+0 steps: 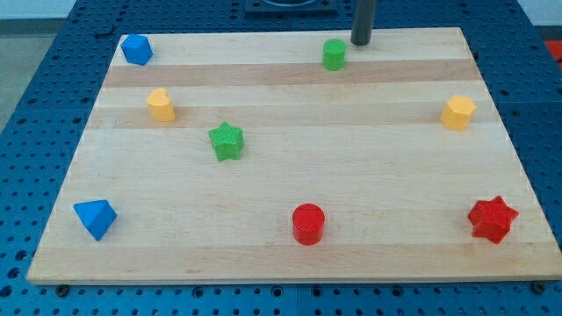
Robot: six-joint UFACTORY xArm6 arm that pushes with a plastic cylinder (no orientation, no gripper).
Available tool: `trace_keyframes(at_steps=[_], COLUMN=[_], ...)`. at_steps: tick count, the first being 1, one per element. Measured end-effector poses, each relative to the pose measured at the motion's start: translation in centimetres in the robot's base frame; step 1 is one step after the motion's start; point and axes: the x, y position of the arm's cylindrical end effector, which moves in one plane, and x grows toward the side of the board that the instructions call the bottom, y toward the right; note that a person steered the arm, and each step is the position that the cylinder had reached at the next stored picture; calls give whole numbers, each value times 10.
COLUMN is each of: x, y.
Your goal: Move green circle to the top right
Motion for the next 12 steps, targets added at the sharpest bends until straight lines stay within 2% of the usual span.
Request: trace_keyframes(at_steps=[1, 2, 3, 4, 6, 8, 9, 12], x=[-4, 23, 67, 63, -1, 6, -20, -19], y=[-60, -95, -90, -53, 9, -62, -73, 5])
